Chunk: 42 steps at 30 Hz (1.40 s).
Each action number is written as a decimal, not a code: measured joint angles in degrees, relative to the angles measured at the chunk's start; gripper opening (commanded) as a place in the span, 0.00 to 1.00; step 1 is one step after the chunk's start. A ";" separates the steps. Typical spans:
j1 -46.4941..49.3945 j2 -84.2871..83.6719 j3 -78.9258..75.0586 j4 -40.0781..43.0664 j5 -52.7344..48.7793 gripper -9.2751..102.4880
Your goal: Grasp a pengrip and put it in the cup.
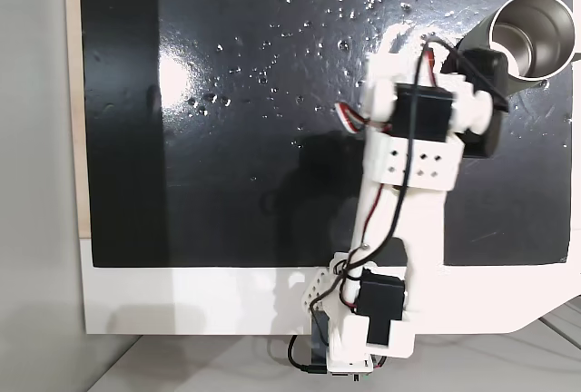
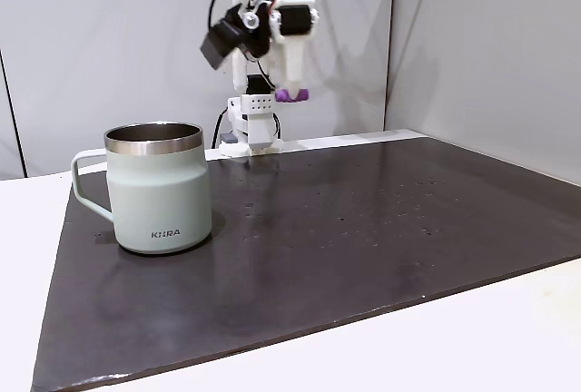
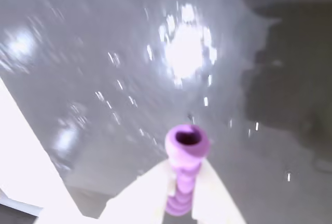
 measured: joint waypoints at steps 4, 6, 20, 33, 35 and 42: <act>8.70 0.00 -5.36 0.44 -7.12 0.08; 12.30 0.00 -8.26 0.44 -9.93 0.08; 20.39 -6.50 -16.44 -11.43 -16.88 0.08; 20.74 -15.82 -22.41 -21.97 -16.88 0.08; 21.01 -16.61 -23.55 -22.50 -16.88 0.08; 21.09 -16.96 -24.52 -21.36 -16.88 0.29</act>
